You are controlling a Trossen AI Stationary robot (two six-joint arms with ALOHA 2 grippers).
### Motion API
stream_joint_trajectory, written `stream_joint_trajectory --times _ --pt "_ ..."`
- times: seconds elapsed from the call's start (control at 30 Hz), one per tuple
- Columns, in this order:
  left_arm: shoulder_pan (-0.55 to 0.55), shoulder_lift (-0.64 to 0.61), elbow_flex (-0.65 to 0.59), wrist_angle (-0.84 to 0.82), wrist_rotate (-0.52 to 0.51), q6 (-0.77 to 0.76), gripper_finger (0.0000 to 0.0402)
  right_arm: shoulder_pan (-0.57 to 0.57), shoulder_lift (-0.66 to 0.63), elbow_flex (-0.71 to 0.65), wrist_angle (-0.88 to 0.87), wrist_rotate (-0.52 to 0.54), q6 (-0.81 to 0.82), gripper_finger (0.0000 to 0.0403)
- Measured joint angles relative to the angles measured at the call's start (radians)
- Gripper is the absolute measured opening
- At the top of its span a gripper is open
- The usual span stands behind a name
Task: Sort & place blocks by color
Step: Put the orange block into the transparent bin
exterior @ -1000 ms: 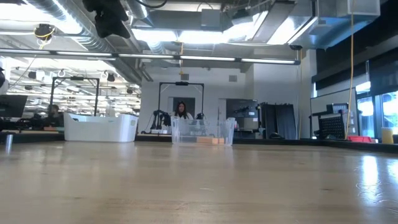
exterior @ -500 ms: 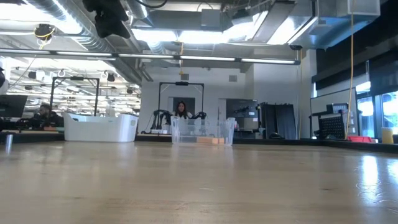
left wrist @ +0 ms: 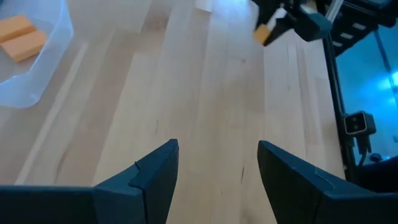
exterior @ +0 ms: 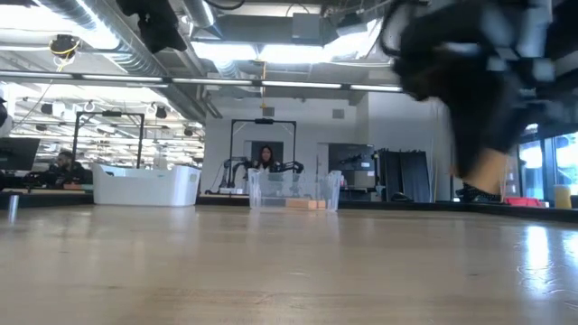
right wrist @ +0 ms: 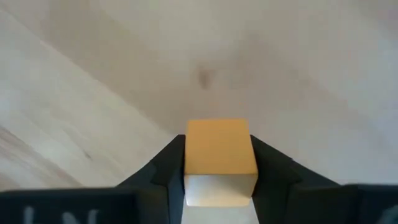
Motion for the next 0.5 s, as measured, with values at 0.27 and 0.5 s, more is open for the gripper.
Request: stream_joint_trajectory --times 0.27,0.5 --pt "0.000 0.000 0.000 -0.004 -0.001 0.102 0.0210 -0.238 -0.002 0.172 -0.061 0.116 -0.361 0.0130" --pt "0.000 0.000 0.000 -0.004 0.036 0.192 0.0210 -0.445 -0.003 0.346 -0.056 0.229 -0.622 0.0130"
